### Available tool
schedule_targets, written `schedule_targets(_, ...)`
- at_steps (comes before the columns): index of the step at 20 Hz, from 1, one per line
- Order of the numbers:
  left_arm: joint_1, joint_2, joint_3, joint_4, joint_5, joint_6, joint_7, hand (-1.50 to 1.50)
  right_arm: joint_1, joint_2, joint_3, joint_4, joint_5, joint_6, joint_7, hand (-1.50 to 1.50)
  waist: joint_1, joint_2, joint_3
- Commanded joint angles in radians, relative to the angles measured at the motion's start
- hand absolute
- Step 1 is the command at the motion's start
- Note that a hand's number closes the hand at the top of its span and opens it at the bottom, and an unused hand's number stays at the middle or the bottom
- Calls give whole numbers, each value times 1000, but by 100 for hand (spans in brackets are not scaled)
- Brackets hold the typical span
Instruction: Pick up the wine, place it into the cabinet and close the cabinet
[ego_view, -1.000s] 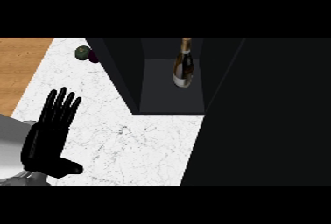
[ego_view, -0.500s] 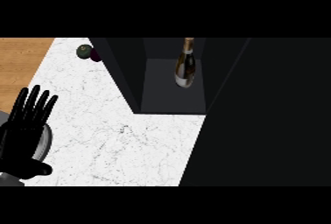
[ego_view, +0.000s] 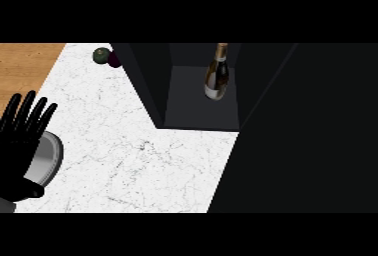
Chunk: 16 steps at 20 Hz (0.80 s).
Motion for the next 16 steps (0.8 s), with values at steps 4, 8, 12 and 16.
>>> schedule_targets(4, -34, 0, 6, 32, 9, -20, 13, -150, -167, 229, 87, -35, -125, -3, 163, 150, 26, 8, -2)
schedule_targets(8, -39, 2, 7, 50, 10, -33, 16, -150, -308, 353, 73, 69, -120, -26, 247, 150, 37, 4, -4)
schedule_targets(12, -54, 33, 28, 60, 20, -37, 42, -150, -513, 526, 51, 251, -103, -60, 357, 150, 28, 0, -1)
schedule_targets(16, -12, 7, 35, 68, -3, -55, -7, -150, -778, 723, -17, 433, -89, -93, 513, 150, 9, -6, 1)
